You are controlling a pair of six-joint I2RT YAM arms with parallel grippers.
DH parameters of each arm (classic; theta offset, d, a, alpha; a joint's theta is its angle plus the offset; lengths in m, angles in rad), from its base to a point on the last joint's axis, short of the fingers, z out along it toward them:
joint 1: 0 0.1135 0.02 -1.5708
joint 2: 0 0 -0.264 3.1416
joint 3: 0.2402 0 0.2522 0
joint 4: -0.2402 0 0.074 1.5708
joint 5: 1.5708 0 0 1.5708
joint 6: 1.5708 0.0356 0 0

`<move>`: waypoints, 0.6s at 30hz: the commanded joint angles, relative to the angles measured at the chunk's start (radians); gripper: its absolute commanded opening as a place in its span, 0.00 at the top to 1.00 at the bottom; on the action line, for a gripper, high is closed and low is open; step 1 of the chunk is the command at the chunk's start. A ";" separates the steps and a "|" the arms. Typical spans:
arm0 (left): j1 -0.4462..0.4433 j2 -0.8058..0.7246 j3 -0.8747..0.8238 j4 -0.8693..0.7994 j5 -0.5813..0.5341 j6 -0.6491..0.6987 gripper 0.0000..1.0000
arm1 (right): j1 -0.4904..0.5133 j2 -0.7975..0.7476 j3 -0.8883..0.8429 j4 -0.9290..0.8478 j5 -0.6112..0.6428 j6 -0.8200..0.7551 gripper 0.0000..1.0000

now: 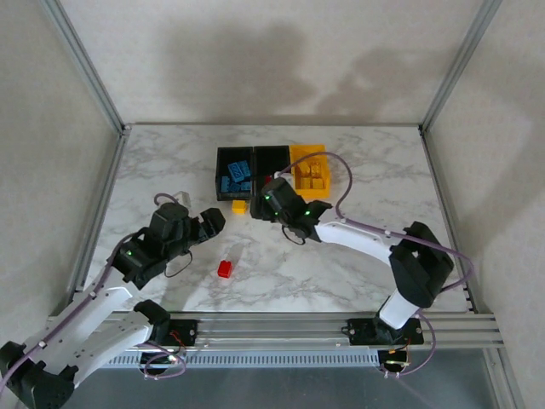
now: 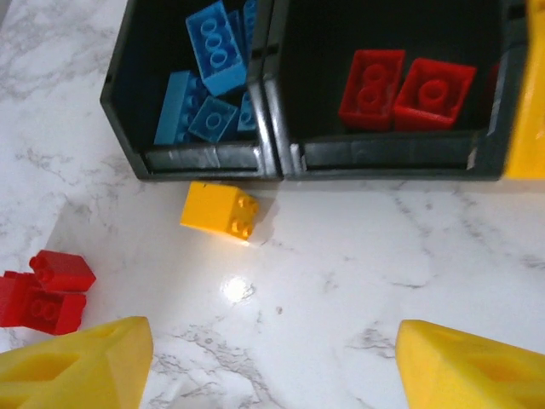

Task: Sort the legos into containers by color
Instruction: Pick up the lego from the center of the table.

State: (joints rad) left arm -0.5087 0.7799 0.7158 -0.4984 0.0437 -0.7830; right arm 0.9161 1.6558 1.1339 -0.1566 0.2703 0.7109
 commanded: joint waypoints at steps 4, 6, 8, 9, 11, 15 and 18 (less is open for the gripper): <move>0.123 -0.044 -0.013 -0.029 0.211 0.071 0.13 | 0.045 0.181 0.110 0.049 0.069 0.092 0.19; 0.140 -0.056 -0.015 -0.030 0.230 0.073 0.13 | 0.050 0.232 0.148 0.051 0.065 0.103 0.19; 0.149 -0.062 -0.019 -0.039 0.230 0.078 0.13 | 0.051 0.282 0.186 0.050 0.067 0.105 0.19; 0.152 -0.064 -0.022 -0.040 0.230 0.077 0.13 | 0.051 0.311 0.215 0.037 0.070 0.108 0.19; 0.155 -0.070 -0.031 -0.037 0.234 0.071 0.13 | 0.051 0.364 0.265 0.018 0.067 0.104 0.19; 0.157 -0.076 -0.044 -0.032 0.233 0.065 0.13 | 0.051 0.461 0.356 -0.019 0.071 0.108 0.19; 0.158 -0.075 -0.050 -0.034 0.232 0.062 0.13 | 0.050 0.520 0.424 -0.059 0.087 0.116 0.20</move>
State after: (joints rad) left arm -0.3618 0.7177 0.6785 -0.5175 0.2485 -0.7357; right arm 0.9585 2.1277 1.4971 -0.1551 0.3180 0.8047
